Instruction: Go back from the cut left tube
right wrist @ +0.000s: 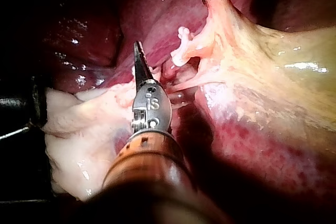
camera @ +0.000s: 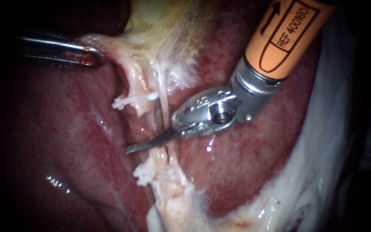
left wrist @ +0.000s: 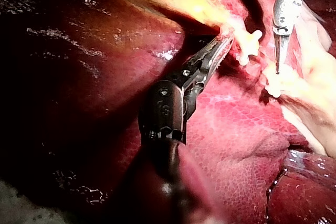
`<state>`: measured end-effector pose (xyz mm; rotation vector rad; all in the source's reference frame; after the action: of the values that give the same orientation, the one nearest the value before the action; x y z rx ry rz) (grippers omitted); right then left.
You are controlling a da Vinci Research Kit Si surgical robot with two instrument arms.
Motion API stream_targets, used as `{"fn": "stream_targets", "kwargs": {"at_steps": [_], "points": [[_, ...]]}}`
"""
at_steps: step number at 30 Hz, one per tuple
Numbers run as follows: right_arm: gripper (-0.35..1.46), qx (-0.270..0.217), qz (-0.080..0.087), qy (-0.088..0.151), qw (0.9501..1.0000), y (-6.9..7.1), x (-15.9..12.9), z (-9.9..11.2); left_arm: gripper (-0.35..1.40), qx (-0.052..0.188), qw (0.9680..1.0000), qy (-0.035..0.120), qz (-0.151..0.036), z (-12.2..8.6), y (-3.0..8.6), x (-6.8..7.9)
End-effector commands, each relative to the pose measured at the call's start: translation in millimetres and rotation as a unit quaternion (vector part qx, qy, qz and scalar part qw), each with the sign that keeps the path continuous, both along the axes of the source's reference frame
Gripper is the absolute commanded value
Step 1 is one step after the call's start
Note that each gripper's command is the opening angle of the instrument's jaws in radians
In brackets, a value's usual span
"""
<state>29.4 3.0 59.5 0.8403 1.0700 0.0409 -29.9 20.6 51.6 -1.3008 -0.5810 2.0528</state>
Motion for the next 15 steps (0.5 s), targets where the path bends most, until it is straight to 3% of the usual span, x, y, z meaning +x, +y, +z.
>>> {"fn": "stream_targets", "kwargs": {"at_steps": [1, 2, 4, 6, 10, 15], "points": [[-0.35, 0.002, 0.000, 0.003, 1.0000, 0.0, -0.1, 0.0, -0.35, 0.000, 1.0000, 0.000, 0.000, 0.0, 0.0, 0.0], [-0.35, 0.003, 0.002, 0.006, 1.0000, 0.0, 0.0, 0.0, -0.35, 0.000, 1.0000, 0.000, 0.000, 0.0, 0.0, 0.0], [0.56, 0.011, 0.007, 0.014, 0.9998, 0.0, 0.1, 0.1, -0.35, 0.000, 1.0000, 0.000, 0.000, 0.1, 0.0, 0.1], [1.20, 0.022, 0.018, 0.018, 0.9994, 0.1, 0.5, 0.1, -0.35, 0.000, 1.0000, 0.000, 0.000, 0.2, 0.1, 0.1], [1.43, 0.023, 0.044, 0.018, 0.9986, 0.2, 1.1, 0.3, -0.35, 0.000, 1.0000, 0.000, 0.001, 0.3, 0.1, 0.1], [1.45, 0.023, 0.043, 0.018, 0.9986, 0.2, 0.7, 0.3, -0.35, 0.000, 1.0000, -0.001, 0.001, 0.3, 0.1, 0.2]]}}
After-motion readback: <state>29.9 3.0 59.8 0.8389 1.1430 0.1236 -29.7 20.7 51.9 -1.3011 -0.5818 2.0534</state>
